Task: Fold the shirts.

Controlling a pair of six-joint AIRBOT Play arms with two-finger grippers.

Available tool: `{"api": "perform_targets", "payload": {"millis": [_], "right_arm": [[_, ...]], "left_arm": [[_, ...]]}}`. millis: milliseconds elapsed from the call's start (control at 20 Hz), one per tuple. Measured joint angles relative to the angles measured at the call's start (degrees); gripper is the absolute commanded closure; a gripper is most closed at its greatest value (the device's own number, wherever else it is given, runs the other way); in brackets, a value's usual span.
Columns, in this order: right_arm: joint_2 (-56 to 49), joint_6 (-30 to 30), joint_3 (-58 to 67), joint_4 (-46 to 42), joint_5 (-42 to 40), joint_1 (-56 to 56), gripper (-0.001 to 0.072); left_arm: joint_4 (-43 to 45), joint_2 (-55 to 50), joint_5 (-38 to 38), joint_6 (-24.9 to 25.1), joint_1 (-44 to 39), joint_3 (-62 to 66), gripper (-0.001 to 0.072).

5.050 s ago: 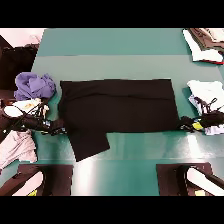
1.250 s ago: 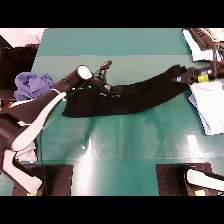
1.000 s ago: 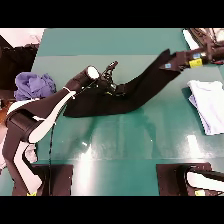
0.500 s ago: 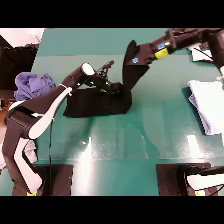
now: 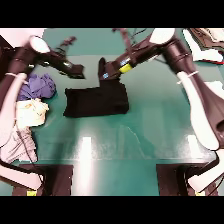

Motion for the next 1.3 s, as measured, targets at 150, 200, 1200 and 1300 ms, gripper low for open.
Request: {"api": "perform_targets", "payload": {"millis": [150, 200, 1200, 1300], "right_arm": [[-4.72, -2.21, 0.15, 0.17, -9.01, 5.4, 0.0688], [-6.19, -3.1, 0.15, 0.2, -12.46, 7.15, 0.0541], [7.67, -2.6, -35.95, -4.46, -10.75, -14.6, 0.0118], [6.51, -2.56, -38.75, 0.0, -12.26, -16.65, 0.0119]], "left_arm": [[3.02, 5.42, -2.1, 0.04, 5.16, 0.0, 0.0682], [3.63, 6.93, -2.54, 0.04, 6.64, 0.0, 0.0683], [5.14, 11.93, -6.71, -0.24, 10.84, -1.11, 0.0683], [4.83, 11.93, -6.32, -0.22, 10.84, -1.92, 0.0683]]}}
